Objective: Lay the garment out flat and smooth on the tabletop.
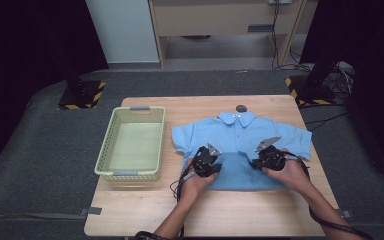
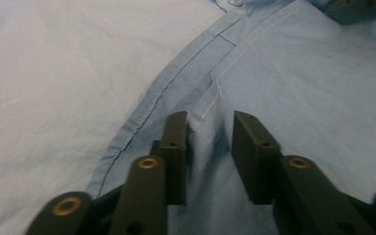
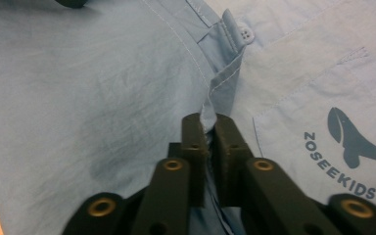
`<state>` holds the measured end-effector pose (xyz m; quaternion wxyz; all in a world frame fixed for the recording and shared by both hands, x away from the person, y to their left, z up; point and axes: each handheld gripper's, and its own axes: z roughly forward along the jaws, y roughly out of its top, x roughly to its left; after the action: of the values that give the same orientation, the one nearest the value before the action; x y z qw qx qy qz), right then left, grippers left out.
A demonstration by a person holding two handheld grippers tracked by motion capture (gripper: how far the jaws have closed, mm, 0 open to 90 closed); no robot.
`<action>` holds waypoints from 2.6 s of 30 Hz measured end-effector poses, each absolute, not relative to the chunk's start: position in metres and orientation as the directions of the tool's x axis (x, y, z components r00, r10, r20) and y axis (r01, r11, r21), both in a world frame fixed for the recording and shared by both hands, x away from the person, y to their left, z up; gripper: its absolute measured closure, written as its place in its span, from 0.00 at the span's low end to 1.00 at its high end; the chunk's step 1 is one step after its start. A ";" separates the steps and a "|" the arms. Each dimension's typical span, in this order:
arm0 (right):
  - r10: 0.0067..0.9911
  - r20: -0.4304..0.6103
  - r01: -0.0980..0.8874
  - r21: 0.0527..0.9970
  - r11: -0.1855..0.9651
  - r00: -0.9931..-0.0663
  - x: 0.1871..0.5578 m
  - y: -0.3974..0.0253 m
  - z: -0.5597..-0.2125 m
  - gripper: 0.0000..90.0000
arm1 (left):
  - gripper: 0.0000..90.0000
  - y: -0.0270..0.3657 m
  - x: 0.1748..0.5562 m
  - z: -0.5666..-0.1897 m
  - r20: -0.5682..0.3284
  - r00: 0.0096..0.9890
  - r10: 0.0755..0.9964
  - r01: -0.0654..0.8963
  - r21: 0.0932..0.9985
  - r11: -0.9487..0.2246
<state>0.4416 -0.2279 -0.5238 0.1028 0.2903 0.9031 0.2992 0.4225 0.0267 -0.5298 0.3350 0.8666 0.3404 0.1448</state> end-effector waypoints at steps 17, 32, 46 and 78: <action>0.544 -0.032 0.390 0.662 0.640 -0.839 0.401 -0.230 -0.494 0.99 | 0.99 0.034 0.385 -0.510 0.008 0.744 0.668 0.448 0.736 -0.508; 0.445 -0.010 0.322 0.676 0.663 -0.896 0.334 -0.235 -0.498 0.99 | 0.87 0.037 0.322 -0.517 0.038 0.807 0.589 0.408 0.684 -0.604; 0.372 -0.023 0.275 0.631 0.726 -0.928 0.295 -0.231 -0.507 0.93 | 0.70 0.058 0.293 -0.520 0.043 0.782 0.622 0.445 0.659 -0.606; 0.422 -0.008 0.308 0.672 0.673 -0.906 0.280 -0.254 -0.489 0.76 | 0.52 0.081 0.292 -0.491 0.016 0.695 0.719 0.459 0.759 -0.461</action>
<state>0.2796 -0.2540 -0.4891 0.0814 0.2003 0.9111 0.3509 0.2915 0.0807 -0.4915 0.3817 0.8378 0.3515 0.1698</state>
